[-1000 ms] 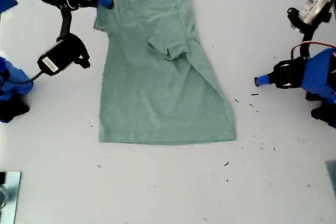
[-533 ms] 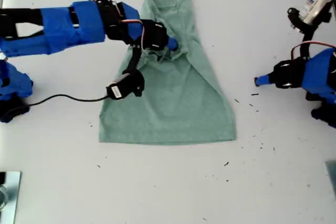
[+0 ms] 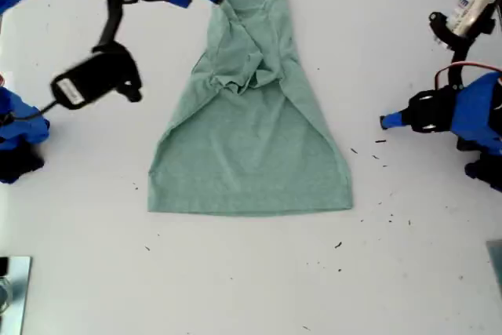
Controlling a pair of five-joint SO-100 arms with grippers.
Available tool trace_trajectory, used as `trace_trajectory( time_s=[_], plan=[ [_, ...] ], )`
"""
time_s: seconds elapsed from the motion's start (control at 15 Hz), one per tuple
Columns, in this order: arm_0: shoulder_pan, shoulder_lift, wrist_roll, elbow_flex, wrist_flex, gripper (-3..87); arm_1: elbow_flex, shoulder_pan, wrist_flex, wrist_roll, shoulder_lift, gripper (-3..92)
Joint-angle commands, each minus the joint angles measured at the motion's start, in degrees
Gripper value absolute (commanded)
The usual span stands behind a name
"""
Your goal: Fold t shirt
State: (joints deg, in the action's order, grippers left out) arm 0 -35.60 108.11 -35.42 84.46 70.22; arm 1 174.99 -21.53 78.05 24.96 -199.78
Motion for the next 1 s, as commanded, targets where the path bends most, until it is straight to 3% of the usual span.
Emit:
trace_trajectory(
  time_s=[0.0,0.2,0.27,0.4,0.67,0.87,0.93],
  plan=[
    [-0.26,28.48,1.32,34.54,-10.63,2.7,2.29,0.0,0.09,-0.35,-0.79,2.5],
    [11.34,61.96,16.44,74.18,-20.57,-0.1,2.29,-0.18,0.09,-0.35,-0.79,2.5],
    [15.38,72.77,22.68,85.43,-20.13,-0.1,2.29,-0.18,0.09,-0.35,-0.79,2.5],
    [22.85,95.98,31.55,98.44,-11.69,-0.1,2.29,-0.18,0.09,-0.35,-0.79,2.5],
    [23.91,93.78,31.9,101.87,-12.83,-0.1,-3.69,4.39,-0.09,-2.55,0.0,2.2],
    [23.99,93.43,31.55,101.87,-12.92,-0.1,-45.26,13.54,8.44,-5.01,32.52,2.3],
    [24.08,93.43,31.55,101.87,-12.92,-0.1,-59.41,17.84,12.66,-5.63,45.44,11.0]
  ],
)
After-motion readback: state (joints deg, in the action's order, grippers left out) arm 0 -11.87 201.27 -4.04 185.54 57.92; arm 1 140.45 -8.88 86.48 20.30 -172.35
